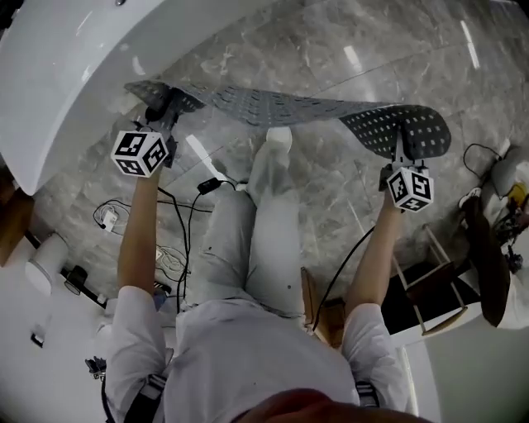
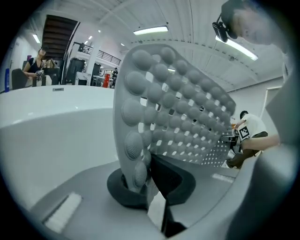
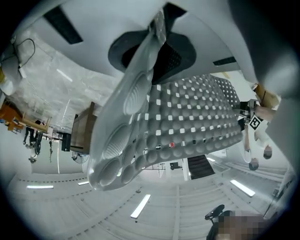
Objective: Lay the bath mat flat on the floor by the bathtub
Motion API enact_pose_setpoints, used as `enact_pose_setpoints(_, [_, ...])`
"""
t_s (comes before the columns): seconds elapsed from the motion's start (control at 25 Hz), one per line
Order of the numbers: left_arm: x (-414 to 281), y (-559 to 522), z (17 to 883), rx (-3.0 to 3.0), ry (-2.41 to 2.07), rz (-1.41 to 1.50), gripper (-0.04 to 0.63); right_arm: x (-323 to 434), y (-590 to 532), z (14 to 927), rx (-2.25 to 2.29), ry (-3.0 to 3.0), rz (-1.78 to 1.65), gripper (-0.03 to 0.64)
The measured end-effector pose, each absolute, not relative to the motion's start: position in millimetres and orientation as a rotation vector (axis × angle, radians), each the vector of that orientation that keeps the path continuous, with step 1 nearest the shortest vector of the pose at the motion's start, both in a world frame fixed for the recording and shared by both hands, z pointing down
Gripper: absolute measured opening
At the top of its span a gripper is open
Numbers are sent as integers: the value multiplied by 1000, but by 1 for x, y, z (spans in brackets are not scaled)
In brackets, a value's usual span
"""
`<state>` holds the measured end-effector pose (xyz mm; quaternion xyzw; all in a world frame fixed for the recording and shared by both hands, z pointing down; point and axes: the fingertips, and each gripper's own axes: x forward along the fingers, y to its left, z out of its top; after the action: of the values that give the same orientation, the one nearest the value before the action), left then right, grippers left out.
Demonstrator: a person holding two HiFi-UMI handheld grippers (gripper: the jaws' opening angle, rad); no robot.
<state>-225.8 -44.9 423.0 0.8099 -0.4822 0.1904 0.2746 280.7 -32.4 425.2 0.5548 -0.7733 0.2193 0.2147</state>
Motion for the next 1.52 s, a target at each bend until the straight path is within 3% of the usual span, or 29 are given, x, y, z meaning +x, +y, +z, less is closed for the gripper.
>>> enact_pose_setpoints(0.32, [-215, -62, 569, 2288, -1235, 746, 12, 291, -54, 572, 1361, -2162, 534, 20])
enact_pose_setpoints(0.64, [-215, -78, 708, 2180, -1141, 789, 11, 293, -81, 702, 1248, -2141, 670, 18])
enact_pose_setpoints(1.52, [-200, -93, 906, 1762, -836, 1036, 14, 287, -123, 892, 973, -1808, 745, 18])
